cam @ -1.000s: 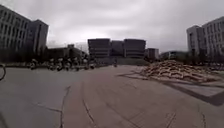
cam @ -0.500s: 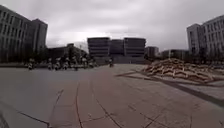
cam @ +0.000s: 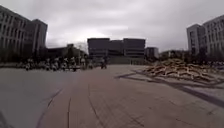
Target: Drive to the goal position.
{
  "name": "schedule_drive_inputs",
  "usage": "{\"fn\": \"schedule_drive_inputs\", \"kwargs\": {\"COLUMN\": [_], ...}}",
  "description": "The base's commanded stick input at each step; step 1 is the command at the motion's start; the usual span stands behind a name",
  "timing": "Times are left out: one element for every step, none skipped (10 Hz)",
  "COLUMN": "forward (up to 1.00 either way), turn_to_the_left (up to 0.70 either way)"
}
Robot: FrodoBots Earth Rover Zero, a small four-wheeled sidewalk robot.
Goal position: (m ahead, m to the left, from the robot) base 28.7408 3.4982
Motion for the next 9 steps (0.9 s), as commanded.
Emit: {"fn": "schedule_drive_inputs", "kwargs": {"forward": [0.70, 0.70, 0.70, 0.70, 0.70, 0.70, 0.70, 0.70, 0.70], "turn_to_the_left": [0.00, 0.00, 0.00, 0.00, 0.00, 0.00, 0.01, 0.09, 0.14]}}
